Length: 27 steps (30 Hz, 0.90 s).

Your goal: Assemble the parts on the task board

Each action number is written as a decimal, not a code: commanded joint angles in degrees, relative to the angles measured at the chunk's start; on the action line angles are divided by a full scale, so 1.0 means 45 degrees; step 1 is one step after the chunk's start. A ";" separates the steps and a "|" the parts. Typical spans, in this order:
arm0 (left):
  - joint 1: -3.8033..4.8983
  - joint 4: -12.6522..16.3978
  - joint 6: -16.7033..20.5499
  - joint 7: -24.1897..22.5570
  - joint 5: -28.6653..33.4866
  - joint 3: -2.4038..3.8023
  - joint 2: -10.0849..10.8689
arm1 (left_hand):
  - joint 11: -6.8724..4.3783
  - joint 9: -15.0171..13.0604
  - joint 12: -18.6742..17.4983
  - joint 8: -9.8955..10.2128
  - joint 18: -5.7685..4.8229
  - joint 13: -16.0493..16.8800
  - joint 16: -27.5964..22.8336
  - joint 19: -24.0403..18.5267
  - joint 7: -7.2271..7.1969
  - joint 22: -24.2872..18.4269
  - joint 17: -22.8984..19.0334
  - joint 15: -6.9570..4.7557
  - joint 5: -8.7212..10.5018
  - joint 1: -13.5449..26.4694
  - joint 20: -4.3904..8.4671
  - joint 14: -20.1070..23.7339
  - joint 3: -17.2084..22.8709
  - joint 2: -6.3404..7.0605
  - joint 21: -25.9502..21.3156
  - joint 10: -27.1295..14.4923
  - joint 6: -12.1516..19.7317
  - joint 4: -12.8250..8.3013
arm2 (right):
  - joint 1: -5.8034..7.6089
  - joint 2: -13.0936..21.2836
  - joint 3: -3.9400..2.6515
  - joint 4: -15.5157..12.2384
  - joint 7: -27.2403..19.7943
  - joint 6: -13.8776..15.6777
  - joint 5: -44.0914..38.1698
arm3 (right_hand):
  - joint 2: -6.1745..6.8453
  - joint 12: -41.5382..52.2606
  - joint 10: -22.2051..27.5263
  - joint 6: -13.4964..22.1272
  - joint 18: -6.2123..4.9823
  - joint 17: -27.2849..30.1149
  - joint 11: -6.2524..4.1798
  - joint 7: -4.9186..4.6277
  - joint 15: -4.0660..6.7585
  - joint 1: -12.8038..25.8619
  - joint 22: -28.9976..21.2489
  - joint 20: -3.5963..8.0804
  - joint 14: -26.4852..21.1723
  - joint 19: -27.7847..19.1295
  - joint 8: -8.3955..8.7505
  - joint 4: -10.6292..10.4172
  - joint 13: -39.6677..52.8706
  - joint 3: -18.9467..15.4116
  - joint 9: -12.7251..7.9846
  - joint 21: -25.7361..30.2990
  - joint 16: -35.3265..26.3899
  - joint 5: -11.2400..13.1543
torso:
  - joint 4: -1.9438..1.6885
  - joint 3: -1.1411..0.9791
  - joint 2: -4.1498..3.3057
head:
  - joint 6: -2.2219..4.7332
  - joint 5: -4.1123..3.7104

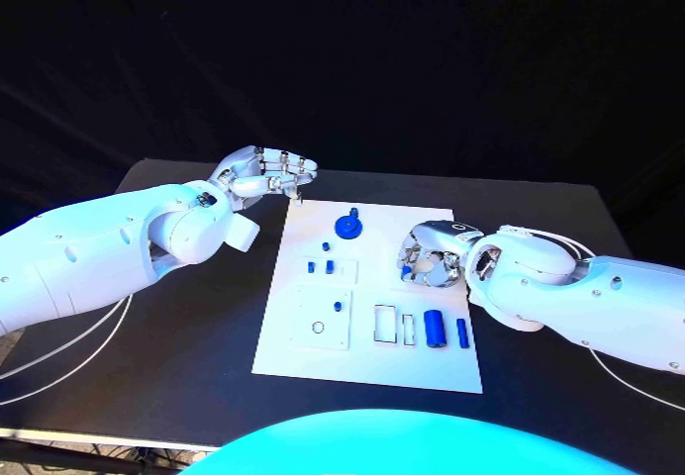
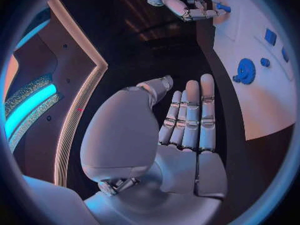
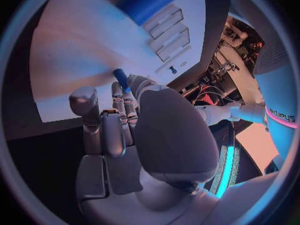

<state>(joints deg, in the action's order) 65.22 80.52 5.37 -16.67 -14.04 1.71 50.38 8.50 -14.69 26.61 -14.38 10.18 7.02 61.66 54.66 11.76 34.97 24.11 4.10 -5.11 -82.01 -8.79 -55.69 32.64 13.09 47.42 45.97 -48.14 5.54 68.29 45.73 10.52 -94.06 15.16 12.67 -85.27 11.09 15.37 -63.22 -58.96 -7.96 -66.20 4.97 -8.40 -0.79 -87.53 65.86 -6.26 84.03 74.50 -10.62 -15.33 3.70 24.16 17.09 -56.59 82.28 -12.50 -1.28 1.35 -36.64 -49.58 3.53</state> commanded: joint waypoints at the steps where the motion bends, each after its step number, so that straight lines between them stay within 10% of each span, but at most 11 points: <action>1: 0.0013 0.0007 -0.0184 -0.0166 0.0078 0.0008 -0.0026 | 0.0020 0.0011 0.0081 -0.0019 0.0079 -0.0011 -0.0063 -0.0052 -0.0020 -0.0006 -0.0021 0.0007 -0.0005 -0.0062 -0.0081 0.0107 -0.0087 0.0003 -0.0041 -0.0101 0.0071 0.0003 | -0.0054 -0.0066 0.0012 -0.0011 -0.0075 0.0371 -0.0167 | 0.0011 -0.0020 -0.0277 -0.0173 0.0206 -0.0049 -0.0076 0.0010 0.0161 0.0057 0.0077 0.0062 0.0345 0.0103 -0.0082 0.0152 0.0054 0.0315 0.0077 -0.0098 0.0076 0.0079 | -0.0014 0.0004 -0.0001 | 0.0002 -0.0022; 15: 0.0014 0.0016 -0.0118 -0.0161 0.0086 0.0007 -0.0011 | 0.0019 0.0013 0.0092 -0.0023 0.0081 -0.0015 -0.0064 -0.0053 -0.0021 -0.0007 -0.0024 0.0006 -0.0007 -0.0070 -0.0082 0.0108 -0.0092 -0.0006 -0.0045 -0.0108 0.0071 0.0004 | -0.0157 -0.0309 0.0023 0.0073 0.0619 0.1016 -0.0900 | -0.0209 -0.0019 -0.1275 -0.0658 0.0275 -0.0317 -0.0374 0.0275 0.0410 0.0671 0.0503 0.0293 0.0425 0.0273 -0.0814 0.1086 0.0222 0.1625 0.0715 -0.0472 0.0183 0.0097 | -0.0012 0.0000 0.0001 | 0.0017 -0.0021; 27: 0.0013 0.0045 -0.0094 -0.0155 0.0115 0.0007 0.0001 | 0.0022 0.0017 0.0107 -0.0028 0.0082 -0.0021 -0.0062 -0.0052 -0.0015 -0.0008 -0.0026 0.0008 -0.0011 -0.0063 -0.0084 0.0105 -0.0092 -0.0039 -0.0049 -0.0121 0.0070 0.0025 | -0.0038 0.0192 -0.0010 -0.1114 0.0653 0.2260 -0.1441 | -0.0107 -0.0014 -0.1690 -0.0629 0.0322 -0.0479 -0.0501 0.0388 0.0515 0.1256 0.0769 0.0391 0.0465 0.0389 -0.1283 0.1602 0.0412 0.2229 0.1263 -0.0705 0.0242 0.0115 | -0.0006 -0.0001 0.0008 | 0.0026 0.0014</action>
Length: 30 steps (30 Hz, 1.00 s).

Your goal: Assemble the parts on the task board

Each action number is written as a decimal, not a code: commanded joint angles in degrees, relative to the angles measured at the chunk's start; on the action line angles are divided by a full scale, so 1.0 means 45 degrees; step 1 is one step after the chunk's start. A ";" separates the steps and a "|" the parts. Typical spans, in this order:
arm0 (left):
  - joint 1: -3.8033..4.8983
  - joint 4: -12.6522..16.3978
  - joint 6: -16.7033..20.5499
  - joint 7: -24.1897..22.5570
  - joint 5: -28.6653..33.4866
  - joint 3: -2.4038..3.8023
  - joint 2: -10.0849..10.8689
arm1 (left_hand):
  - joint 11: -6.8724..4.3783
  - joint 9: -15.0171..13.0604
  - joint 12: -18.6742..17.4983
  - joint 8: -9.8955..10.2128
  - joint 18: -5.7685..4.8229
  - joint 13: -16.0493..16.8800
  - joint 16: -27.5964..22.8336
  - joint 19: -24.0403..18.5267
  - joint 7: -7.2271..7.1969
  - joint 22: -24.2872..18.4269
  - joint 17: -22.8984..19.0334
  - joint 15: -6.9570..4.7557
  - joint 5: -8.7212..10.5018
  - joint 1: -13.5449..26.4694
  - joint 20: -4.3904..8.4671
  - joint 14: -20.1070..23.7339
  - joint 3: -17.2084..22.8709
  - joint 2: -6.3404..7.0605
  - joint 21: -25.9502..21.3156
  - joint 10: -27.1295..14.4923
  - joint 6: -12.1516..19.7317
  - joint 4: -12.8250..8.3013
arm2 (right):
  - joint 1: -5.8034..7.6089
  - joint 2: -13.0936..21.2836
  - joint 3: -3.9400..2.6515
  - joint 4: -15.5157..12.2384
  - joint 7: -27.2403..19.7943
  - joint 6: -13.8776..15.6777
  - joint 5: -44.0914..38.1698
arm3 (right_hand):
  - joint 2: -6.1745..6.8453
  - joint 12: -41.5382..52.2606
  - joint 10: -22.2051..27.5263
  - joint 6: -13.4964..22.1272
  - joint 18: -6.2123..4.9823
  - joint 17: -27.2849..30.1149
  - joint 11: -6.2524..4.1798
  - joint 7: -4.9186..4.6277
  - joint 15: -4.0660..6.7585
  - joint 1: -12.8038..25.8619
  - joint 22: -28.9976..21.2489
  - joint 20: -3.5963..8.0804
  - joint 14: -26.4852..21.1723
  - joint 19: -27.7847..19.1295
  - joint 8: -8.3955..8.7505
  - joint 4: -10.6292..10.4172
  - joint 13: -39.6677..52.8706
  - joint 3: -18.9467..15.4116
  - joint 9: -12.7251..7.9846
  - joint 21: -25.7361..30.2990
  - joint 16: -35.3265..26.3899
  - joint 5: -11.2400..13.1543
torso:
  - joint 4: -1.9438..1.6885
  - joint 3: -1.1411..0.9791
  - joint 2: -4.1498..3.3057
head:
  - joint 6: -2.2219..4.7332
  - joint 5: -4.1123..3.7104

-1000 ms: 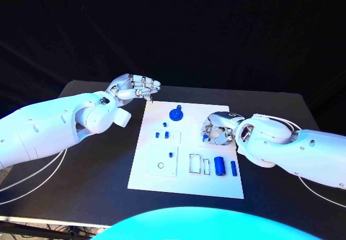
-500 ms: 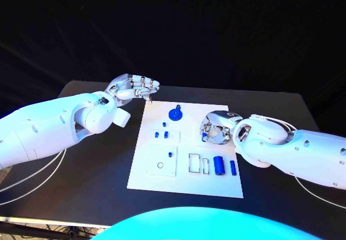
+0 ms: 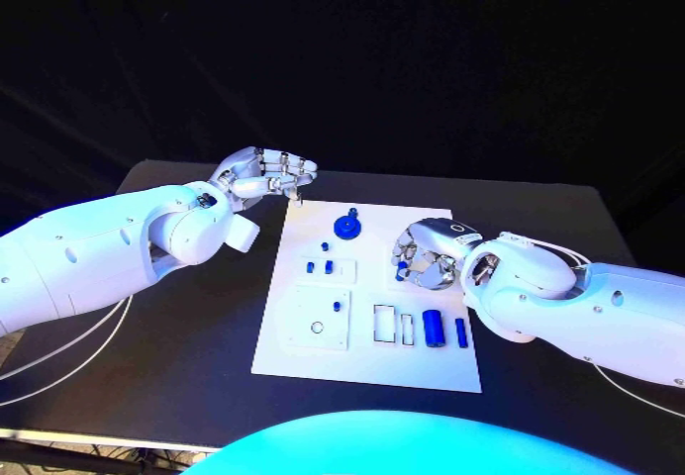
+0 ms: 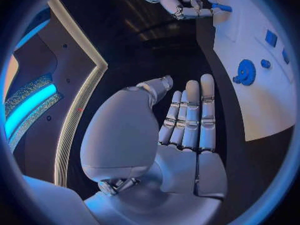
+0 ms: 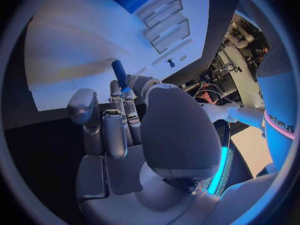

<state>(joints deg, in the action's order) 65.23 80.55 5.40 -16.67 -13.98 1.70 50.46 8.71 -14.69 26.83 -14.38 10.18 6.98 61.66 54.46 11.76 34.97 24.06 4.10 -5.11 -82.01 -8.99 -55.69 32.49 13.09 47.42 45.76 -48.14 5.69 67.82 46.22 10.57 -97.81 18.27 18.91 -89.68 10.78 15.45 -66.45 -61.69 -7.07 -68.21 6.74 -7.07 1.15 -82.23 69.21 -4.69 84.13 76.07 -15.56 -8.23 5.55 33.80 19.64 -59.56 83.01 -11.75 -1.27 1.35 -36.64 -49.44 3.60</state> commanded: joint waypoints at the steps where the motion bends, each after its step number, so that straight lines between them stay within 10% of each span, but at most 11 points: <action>1: 0.0012 0.0036 -0.0101 -0.0155 0.0102 0.0008 -0.0017 | -0.0024 0.0018 0.0059 -0.0028 0.0081 -0.0011 -0.0062 -0.0007 -0.0014 -0.0008 -0.0014 0.0008 -0.0011 -0.0063 -0.0039 0.0105 -0.0058 -0.0040 -0.0049 -0.0074 0.0071 -0.0010 | 0.0106 0.0138 -0.0032 -0.0383 -0.0054 0.0990 -0.0458 | -0.0029 -0.0036 -0.0980 -0.0016 0.0127 -0.0039 -0.0896 0.0095 0.0084 0.0109 0.0035 0.0044 0.0445 0.0047 -0.0201 0.0037 0.0008 0.0099 0.0719 -0.0056 0.0083 -0.0051 | -0.0007 -0.0001 0.0005 | -0.0004 0.0001; 14: 0.0010 0.0013 -0.0114 -0.0169 0.0111 0.0008 -0.0062 | -0.0024 0.0018 0.0059 -0.0028 0.0081 -0.0011 -0.0062 -0.0007 -0.0014 -0.0008 -0.0014 0.0008 -0.0011 -0.0063 -0.0039 0.0105 -0.0058 -0.0040 -0.0049 -0.0074 0.0071 -0.0010 | 0.0411 0.0013 -0.0104 -0.1409 -0.0635 0.1607 0.0200 | 0.0006 -0.0057 -0.1006 0.0008 0.0138 -0.0123 -0.0911 0.0112 0.0096 0.0207 0.0092 0.0055 0.0463 0.0078 -0.0277 0.0122 0.0039 0.0184 0.0823 -0.0111 0.0114 -0.0049 | -0.0001 0.0005 0.0000 | 0.0002 0.0094; 30: 0.0011 0.0019 -0.0137 -0.0166 0.0140 0.0008 -0.0121 | -0.0024 0.0018 0.0059 -0.0028 0.0081 -0.0011 -0.0062 -0.0007 -0.0014 -0.0008 -0.0014 0.0008 -0.0011 -0.0063 -0.0039 0.0105 -0.0058 -0.0040 -0.0049 -0.0074 0.0071 -0.0010 | -0.0461 -0.1632 -0.0072 -0.1306 -0.1523 0.1532 0.0564 | 0.0009 -0.0087 -0.0994 0.0053 0.0107 -0.0055 -0.0908 0.0101 0.0099 0.0237 0.0003 0.0062 0.0448 0.0009 -0.0313 0.0212 0.0054 0.0247 0.0888 0.0042 0.0093 -0.0045 | -0.0031 0.0019 0.0001 | -0.0042 0.0261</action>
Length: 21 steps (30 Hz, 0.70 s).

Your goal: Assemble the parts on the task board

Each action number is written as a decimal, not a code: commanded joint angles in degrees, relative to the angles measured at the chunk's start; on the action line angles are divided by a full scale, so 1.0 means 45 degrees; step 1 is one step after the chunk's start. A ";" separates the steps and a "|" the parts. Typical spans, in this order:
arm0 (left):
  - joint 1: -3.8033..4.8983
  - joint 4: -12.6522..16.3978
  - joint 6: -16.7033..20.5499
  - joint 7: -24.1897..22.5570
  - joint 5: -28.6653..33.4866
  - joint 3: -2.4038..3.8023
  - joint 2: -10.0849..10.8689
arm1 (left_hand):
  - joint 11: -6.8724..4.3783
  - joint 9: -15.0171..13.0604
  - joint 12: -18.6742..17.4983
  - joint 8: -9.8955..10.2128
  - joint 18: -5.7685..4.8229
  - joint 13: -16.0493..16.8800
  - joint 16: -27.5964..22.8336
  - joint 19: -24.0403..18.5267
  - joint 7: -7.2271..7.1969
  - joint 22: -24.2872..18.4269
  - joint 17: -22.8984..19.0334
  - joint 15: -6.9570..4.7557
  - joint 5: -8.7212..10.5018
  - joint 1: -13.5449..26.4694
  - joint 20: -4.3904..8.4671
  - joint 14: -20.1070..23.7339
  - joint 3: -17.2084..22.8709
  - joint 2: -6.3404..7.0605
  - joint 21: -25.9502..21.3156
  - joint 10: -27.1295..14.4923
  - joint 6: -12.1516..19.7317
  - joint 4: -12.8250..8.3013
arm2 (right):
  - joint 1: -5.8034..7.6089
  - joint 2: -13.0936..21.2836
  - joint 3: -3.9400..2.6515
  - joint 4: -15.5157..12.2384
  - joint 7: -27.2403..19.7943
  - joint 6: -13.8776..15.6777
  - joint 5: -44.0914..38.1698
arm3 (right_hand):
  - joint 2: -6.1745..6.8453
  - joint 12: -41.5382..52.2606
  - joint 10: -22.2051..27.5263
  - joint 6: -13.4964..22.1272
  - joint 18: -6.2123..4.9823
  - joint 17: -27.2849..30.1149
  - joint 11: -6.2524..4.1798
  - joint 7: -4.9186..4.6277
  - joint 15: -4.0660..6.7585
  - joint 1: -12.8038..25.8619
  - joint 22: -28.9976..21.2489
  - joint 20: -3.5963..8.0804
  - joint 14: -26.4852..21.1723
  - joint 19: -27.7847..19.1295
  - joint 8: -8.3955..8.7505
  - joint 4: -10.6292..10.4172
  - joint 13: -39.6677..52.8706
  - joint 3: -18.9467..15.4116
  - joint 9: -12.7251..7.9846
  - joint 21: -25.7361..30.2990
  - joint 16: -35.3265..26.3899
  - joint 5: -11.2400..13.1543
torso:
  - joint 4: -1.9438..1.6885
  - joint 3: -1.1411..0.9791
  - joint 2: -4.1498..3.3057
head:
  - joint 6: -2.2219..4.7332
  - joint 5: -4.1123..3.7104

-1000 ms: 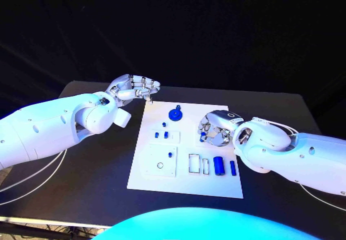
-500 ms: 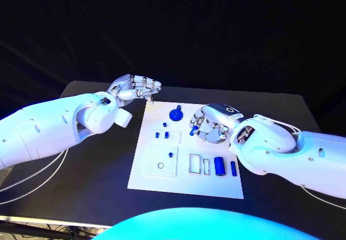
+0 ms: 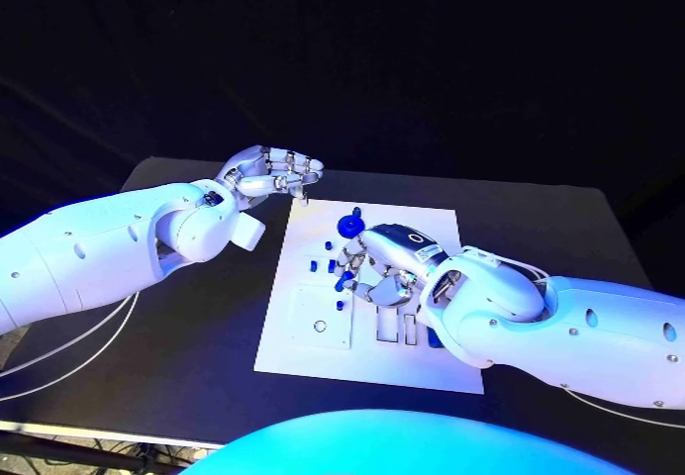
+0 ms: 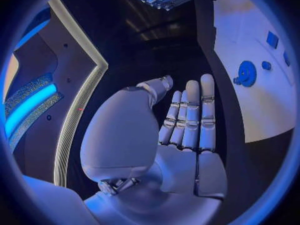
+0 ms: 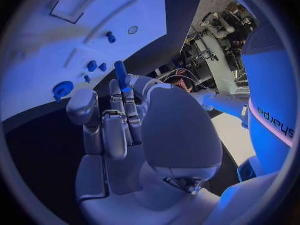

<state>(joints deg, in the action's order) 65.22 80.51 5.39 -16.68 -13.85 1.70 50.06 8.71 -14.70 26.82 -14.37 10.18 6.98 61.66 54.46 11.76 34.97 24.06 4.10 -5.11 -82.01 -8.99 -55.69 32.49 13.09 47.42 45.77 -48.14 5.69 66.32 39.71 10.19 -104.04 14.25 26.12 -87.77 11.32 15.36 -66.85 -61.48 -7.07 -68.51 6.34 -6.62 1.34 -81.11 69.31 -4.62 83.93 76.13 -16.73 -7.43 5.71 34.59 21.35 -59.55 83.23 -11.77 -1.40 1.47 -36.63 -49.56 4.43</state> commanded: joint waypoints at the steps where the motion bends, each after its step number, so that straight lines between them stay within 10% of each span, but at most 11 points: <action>1: 0.0013 0.0026 -0.0131 -0.0161 0.0113 0.0008 -0.0038 | -0.0024 0.0020 0.0061 -0.0029 0.0081 -0.0013 -0.0062 -0.0007 -0.0014 -0.0008 -0.0016 0.0008 -0.0011 -0.0063 -0.0039 0.0105 -0.0058 -0.0039 -0.0049 -0.0075 0.0070 -0.0009 | -0.0181 -0.0276 0.0022 0.0125 -0.0670 -0.0099 0.0153 | -0.0114 -0.0074 -0.0897 0.0020 0.0101 0.0040 -0.0816 -0.0004 0.0056 -0.0007 -0.0035 0.0049 0.0486 -0.0019 -0.0059 0.0059 0.0022 0.0086 0.0522 0.0070 0.0034 -0.0039 | -0.0010 -0.0005 0.0001 | -0.0026 0.0096; 21: 0.0011 -0.0031 -0.0145 -0.0127 0.0186 0.0005 -0.0163 | 0.0014 0.0089 0.0154 0.0050 0.0076 -0.0048 -0.0042 -0.0004 0.0060 -0.0036 -0.0026 0.0041 0.0004 0.0023 -0.0069 0.0097 -0.0176 -0.0024 -0.0099 -0.0171 0.0261 0.0099 | -0.1068 -0.1286 0.0218 0.1302 -0.0770 -0.0670 0.0414 | -0.0156 -0.0119 -0.0863 0.0107 0.0071 0.0166 -0.0790 -0.0035 0.0040 0.0060 -0.0126 0.0045 0.0456 -0.0099 -0.0085 0.0157 0.0041 0.0155 0.0597 0.0237 -0.0012 -0.0033 | 0.0022 -0.0031 -0.0006 | -0.0098 0.0453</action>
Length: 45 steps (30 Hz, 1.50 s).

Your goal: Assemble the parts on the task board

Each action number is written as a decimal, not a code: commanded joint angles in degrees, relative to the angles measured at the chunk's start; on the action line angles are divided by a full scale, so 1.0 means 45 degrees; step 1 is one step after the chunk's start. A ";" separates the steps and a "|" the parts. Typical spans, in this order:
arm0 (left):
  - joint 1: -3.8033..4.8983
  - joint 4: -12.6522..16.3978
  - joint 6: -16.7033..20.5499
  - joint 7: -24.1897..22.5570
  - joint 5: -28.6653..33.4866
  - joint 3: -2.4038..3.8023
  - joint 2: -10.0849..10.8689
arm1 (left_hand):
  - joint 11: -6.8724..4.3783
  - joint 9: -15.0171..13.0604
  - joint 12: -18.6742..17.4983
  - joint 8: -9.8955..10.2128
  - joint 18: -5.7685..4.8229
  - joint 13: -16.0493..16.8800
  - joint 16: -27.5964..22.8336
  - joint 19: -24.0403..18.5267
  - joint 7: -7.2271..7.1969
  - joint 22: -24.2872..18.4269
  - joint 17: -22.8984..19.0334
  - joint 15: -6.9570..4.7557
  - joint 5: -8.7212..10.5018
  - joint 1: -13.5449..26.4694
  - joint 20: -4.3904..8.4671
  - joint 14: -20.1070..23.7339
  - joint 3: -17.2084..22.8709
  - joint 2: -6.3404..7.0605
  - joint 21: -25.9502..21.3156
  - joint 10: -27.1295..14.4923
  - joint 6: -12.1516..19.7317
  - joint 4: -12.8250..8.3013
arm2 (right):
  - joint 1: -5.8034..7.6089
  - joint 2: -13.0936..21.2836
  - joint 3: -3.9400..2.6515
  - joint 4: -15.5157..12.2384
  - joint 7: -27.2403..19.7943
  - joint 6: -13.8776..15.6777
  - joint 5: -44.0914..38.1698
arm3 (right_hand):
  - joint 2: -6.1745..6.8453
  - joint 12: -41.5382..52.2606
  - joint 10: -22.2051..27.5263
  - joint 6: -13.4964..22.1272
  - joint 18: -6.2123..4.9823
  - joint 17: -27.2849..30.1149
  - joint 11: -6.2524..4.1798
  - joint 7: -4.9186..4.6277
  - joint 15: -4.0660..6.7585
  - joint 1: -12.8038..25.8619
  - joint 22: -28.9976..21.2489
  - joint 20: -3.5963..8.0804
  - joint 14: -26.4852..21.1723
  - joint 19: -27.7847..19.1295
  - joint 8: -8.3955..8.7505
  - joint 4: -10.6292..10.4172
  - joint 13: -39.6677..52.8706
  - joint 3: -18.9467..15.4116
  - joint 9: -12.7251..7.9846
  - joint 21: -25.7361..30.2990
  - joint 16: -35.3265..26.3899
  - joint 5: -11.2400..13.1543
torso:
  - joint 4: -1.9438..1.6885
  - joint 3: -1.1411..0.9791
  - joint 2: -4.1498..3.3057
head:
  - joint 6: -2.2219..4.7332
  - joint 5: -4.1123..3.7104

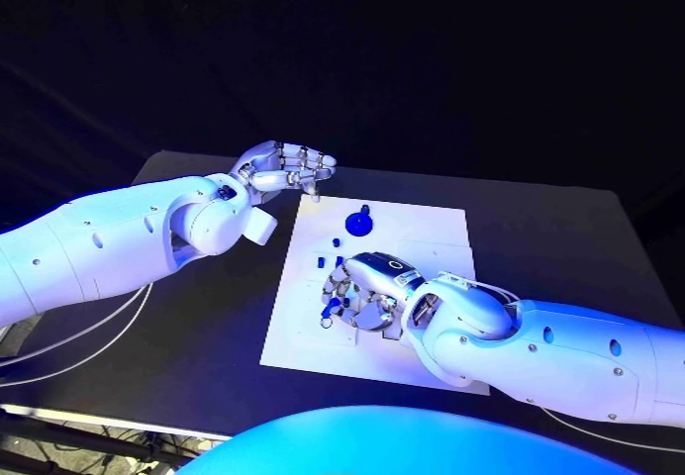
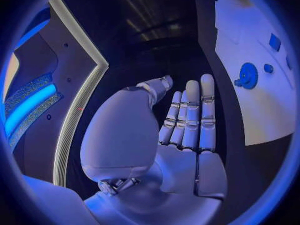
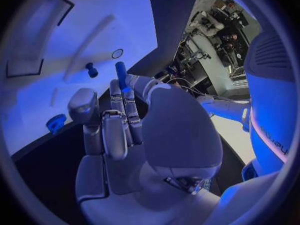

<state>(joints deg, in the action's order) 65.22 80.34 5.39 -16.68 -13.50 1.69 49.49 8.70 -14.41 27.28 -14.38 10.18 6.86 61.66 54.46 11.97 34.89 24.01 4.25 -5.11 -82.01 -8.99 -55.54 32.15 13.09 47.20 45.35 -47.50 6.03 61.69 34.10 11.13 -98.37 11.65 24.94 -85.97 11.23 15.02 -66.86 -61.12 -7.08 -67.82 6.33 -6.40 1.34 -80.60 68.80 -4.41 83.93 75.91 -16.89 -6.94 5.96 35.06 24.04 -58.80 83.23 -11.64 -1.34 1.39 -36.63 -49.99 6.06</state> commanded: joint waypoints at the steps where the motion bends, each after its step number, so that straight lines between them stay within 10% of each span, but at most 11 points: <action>1: 0.0011 0.0005 -0.0147 -0.0126 0.0108 0.0007 -0.0040 | 0.0022 0.0035 0.0063 0.0068 0.0076 -0.0026 -0.0038 -0.0004 0.0030 -0.0027 -0.0015 0.0013 0.0005 0.0032 -0.0075 0.0063 -0.0119 -0.0023 -0.0061 -0.0097 0.0156 0.0039 | -0.0048 -0.0050 0.0011 0.0053 -0.0188 -0.0445 0.0009 | -0.0135 -0.0044 -0.0863 0.0028 0.0072 0.0014 -0.0789 -0.0083 0.0041 -0.0053 -0.0013 -0.0002 0.0456 -0.0050 -0.0050 0.0047 -0.0014 0.0051 0.0000 0.0070 -0.0011 -0.0063 | 0.0008 -0.0013 -0.0007 | -0.0001 0.0103; 45: 0.0011 -0.0025 -0.0214 0.0001 0.0100 -0.0002 -0.0050 | 0.0041 0.0056 0.0095 0.0093 0.0077 -0.0036 -0.0033 0.0001 0.0056 -0.0045 -0.0018 0.0027 -0.0001 0.0027 -0.0088 0.0068 -0.0153 -0.0032 -0.0088 -0.0140 0.0220 0.0064 | -0.0307 -0.0571 0.0098 0.0577 0.0272 -0.0995 -0.0363 | 0.0101 -0.0320 -0.0420 0.0533 0.0027 0.0079 -0.0636 -0.0282 -0.0101 0.0289 -0.0181 -0.0075 0.0430 -0.0237 0.0097 0.0354 -0.0010 -0.0019 0.0084 0.0426 -0.0049 -0.0033 | 0.0009 0.0007 0.0005 | -0.0001 0.0185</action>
<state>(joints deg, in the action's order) 65.21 80.16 5.32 -16.50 -13.32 1.66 49.34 8.90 -14.25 27.51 -14.15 10.18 6.75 61.66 54.46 12.06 34.74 24.02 4.32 -5.11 -82.01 -8.99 -55.48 31.78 13.09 47.20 45.16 -47.00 6.40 60.64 31.64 11.31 -96.01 13.48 21.58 -87.56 11.42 14.23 -66.85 -59.82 -7.08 -67.41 6.32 -7.42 1.32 -80.40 68.18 -4.65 83.95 75.27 -17.31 -5.67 6.08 35.04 24.53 -57.33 83.22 -11.76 -1.32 1.39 -36.66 -50.00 6.88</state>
